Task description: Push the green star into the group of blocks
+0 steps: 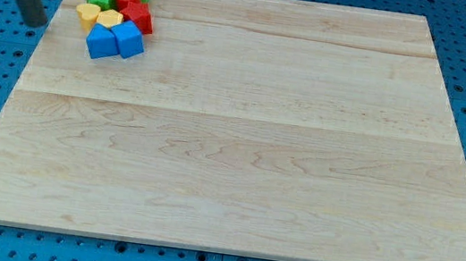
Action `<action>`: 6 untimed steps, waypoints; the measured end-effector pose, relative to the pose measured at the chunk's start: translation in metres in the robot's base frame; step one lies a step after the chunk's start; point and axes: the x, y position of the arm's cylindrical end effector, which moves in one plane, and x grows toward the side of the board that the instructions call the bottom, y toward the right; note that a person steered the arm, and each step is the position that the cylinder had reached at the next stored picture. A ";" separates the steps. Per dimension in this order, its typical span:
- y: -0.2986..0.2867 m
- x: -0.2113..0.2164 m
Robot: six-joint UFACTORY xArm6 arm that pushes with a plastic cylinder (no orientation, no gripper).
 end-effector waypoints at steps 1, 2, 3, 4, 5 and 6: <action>0.023 -0.044; 0.073 -0.061; 0.090 -0.043; 0.112 -0.013; 0.154 -0.002; 0.155 0.039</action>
